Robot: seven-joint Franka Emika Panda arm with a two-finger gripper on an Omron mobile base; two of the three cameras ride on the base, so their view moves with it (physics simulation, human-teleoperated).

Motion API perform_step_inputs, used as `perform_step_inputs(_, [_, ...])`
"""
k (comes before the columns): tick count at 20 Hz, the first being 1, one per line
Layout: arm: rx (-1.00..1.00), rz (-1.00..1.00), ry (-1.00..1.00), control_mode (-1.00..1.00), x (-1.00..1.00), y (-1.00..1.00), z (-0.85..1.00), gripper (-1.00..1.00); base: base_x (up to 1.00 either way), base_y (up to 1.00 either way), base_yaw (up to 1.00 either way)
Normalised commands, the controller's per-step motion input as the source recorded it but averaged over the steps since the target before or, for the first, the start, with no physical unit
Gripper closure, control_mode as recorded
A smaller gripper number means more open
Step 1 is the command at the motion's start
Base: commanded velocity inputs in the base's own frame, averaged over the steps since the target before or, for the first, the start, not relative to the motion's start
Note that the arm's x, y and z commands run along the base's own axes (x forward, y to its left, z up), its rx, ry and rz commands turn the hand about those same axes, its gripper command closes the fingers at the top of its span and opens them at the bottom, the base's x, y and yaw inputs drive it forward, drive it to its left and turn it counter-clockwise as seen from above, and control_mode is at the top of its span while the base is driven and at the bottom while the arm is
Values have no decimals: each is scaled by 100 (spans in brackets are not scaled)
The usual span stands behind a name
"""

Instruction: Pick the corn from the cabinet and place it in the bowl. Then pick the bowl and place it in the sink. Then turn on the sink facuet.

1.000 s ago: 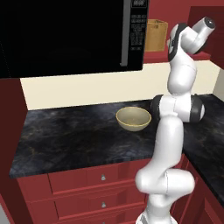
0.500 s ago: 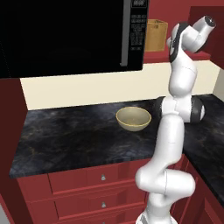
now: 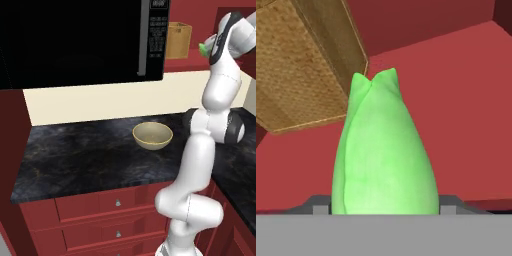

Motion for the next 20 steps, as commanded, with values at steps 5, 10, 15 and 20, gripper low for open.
perform_step_inputs(5, [0,0,-16,-100,-100,73,-67,100,0,0,0])
perform_step_inputs(10, [0,0,-16,-100,-100,62,-62,100,0,0,0])
perform_step_inputs(15, [-1,0,-12,-100,-100,32,-25,100,0,0,0])
perform_step_inputs(20, [-11,3,-1,-100,-100,17,-16,100,0,0,0])
